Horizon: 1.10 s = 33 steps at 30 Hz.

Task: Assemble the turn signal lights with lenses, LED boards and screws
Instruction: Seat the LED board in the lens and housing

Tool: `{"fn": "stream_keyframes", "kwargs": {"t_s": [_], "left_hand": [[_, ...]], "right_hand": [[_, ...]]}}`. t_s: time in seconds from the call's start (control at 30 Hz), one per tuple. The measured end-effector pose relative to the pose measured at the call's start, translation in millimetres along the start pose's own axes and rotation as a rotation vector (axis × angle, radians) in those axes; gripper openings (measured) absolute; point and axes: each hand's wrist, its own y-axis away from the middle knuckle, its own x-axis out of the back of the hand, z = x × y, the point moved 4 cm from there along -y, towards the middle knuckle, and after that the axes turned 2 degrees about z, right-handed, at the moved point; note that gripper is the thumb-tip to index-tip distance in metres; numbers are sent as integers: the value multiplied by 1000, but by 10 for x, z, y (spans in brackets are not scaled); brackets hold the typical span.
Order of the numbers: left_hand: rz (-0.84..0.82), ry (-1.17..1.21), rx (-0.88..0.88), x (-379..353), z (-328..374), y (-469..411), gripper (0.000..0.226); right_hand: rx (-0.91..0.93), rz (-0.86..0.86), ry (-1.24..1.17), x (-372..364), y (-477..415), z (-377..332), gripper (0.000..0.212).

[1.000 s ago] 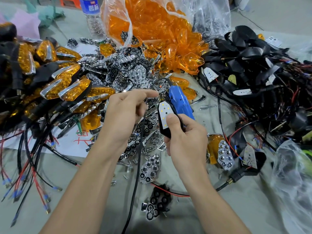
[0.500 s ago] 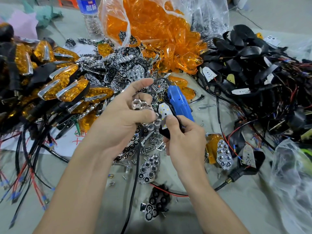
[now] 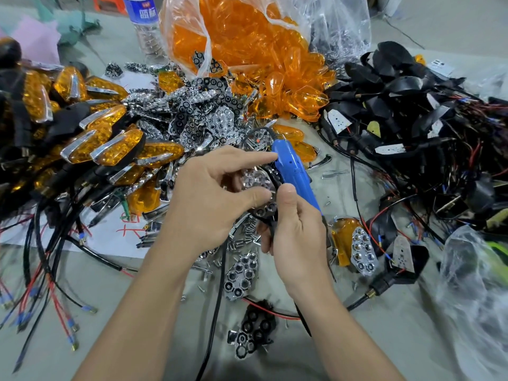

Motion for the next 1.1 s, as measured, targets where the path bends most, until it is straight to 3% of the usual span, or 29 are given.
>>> {"fn": "stream_keyframes", "kwargs": {"t_s": [0.1,0.27,0.47,0.67,0.93,1.0,1.1], "left_hand": [[-52,42,1,-40,26,-9,50],[-11,129,46,24,-8,-45,35],[-64,-16,77,35,-51,-92,29],[-72,66,213,73,-131,-130,28],[146,-3,133,6,-132,-54,23],[174,-41,86,-6,-117,-49,21],[167,-63,137,11,-157,-34,27]], "right_hand": [[-10,-22,-10,-30,14,-18,71],[-29,-52,-91,-15,-4,46,108],[-77,-88,-123,-67,33,134,104],[-88,-100,-134,-68,3,131,101],[-67,-168,-121,-80,-6,73,101],[-72,-188,-152,-93,7,62,88],[-80,-216,-173,-99,8,31,49]]}}
